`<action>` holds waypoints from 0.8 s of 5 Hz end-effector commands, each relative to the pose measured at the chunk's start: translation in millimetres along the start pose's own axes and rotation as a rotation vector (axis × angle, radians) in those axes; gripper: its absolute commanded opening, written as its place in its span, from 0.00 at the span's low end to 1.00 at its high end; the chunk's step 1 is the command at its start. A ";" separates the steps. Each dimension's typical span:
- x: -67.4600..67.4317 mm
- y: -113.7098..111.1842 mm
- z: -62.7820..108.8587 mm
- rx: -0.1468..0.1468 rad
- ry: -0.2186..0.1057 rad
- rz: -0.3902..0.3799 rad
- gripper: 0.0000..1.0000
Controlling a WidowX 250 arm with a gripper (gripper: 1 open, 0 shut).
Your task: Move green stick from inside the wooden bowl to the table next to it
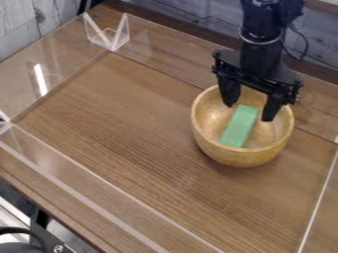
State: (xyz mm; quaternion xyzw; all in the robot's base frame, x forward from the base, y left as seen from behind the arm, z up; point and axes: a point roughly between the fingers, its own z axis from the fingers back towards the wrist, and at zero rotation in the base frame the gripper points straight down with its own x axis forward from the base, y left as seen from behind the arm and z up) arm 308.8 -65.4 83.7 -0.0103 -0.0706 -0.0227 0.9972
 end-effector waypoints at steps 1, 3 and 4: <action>3.5 -1.0 8.2 -0.002 -0.037 -0.008 1.00; 4.0 3.4 -0.5 0.010 -0.024 0.005 1.00; 3.1 4.9 -5.7 0.016 -0.016 0.009 1.00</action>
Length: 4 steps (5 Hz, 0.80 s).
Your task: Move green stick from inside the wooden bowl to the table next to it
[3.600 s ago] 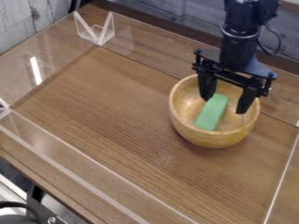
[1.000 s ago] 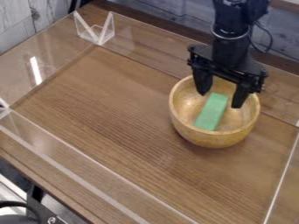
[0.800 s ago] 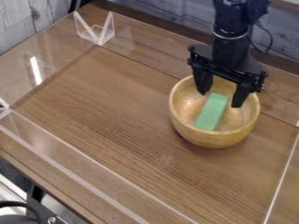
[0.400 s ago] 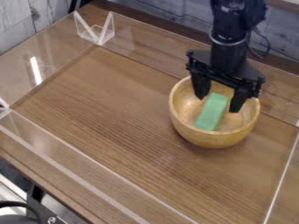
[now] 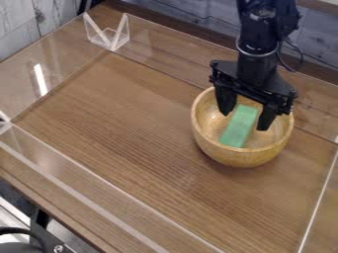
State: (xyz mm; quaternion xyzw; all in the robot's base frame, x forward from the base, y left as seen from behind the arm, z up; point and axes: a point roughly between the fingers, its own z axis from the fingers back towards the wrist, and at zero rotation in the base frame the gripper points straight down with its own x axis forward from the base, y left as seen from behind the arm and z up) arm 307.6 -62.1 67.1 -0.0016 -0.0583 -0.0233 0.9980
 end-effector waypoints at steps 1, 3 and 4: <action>5.3 2.8 5.0 0.004 -0.031 0.015 1.00; 4.9 5.2 -5.2 0.015 -0.020 0.025 1.00; 4.7 5.8 -10.5 0.021 -0.016 0.029 1.00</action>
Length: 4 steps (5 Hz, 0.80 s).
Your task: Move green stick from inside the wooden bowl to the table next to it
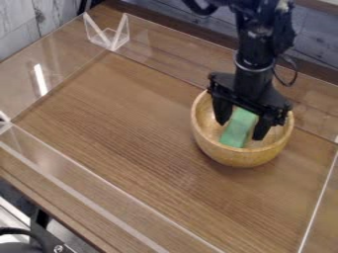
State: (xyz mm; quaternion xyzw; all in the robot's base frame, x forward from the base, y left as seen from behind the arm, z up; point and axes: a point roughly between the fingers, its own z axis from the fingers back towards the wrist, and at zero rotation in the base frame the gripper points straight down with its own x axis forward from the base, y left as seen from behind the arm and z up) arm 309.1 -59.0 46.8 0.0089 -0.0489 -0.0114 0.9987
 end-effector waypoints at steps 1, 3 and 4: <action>5.4 2.8 5.1 0.004 -0.034 0.011 1.00; 4.7 3.5 -3.0 0.014 -0.029 0.017 1.00; 4.6 3.6 -6.3 0.019 -0.029 0.021 1.00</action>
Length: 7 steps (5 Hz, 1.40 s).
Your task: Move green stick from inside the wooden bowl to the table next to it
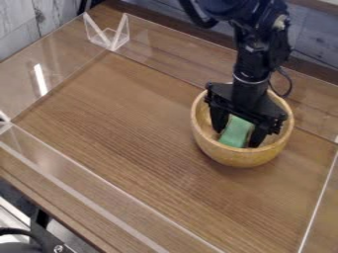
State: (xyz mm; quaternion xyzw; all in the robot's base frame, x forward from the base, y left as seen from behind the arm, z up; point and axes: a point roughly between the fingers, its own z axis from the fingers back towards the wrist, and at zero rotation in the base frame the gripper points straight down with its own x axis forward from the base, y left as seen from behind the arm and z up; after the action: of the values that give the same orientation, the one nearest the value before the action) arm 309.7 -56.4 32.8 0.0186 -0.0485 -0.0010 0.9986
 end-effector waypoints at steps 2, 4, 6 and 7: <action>5.1 2.1 3.1 0.004 -0.031 0.010 0.00; 5.1 8.0 14.9 -0.015 -0.035 0.028 0.00; 7.2 21.0 37.3 -0.041 -0.048 0.058 0.00; 9.3 36.4 60.0 -0.062 -0.072 0.090 0.00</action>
State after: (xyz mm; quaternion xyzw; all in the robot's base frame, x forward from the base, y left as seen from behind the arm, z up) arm 304.5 -20.0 75.2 -0.0112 -0.0505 0.0489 0.9975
